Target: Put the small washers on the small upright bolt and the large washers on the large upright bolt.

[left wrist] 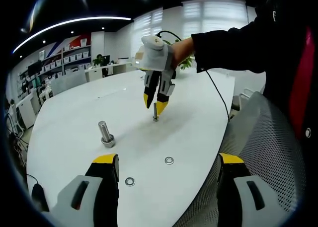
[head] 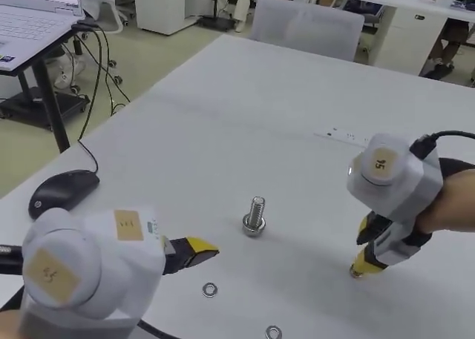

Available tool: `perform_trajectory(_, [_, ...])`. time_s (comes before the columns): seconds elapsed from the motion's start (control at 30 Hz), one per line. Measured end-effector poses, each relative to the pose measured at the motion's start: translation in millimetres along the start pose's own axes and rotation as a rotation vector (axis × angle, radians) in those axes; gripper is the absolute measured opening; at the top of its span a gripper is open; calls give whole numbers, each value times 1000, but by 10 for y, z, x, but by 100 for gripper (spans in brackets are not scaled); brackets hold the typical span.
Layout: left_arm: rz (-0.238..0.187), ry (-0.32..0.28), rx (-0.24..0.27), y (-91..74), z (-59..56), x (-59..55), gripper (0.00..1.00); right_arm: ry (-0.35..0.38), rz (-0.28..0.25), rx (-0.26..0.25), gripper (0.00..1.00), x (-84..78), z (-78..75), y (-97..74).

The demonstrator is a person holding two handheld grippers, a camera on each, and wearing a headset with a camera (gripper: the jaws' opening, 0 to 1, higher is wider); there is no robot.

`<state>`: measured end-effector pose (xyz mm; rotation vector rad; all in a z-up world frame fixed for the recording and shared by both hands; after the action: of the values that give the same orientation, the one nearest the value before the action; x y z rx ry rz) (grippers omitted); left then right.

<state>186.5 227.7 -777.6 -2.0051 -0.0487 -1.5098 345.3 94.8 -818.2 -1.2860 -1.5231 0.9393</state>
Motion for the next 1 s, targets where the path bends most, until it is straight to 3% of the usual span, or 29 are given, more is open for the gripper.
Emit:
perform_trajectory(0.23, [-7, 5, 2, 4, 12, 17, 81, -37, -33, -41, 28, 162, -22, -165])
perform_trajectory(0.37, [-9, 10, 2, 8, 16, 25, 81, -62, -66, -44, 28, 331, 47, -265])
perform_trajectory(0.57, [-20, 14, 8, 2, 25, 46, 81, -113, -95, -18, 29, 526, 253, -300])
perform_trajectory(1.0, [-35, 22, 18, -13, 19, 75, 80, -155, -102, 76, 28, 687, 789, -140])
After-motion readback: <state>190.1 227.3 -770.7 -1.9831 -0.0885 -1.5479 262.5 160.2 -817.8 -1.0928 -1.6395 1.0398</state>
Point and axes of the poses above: the centre of the closed fingertips' face, and the gripper's own axes: y roughly forward along the fingers, z roughly to its left, x roughly out of its top, the point moved 2 cm from there along -y, roughly backward along the fingers, and after that the axes turned 12 degrees about -x, right-handed, at the moved point
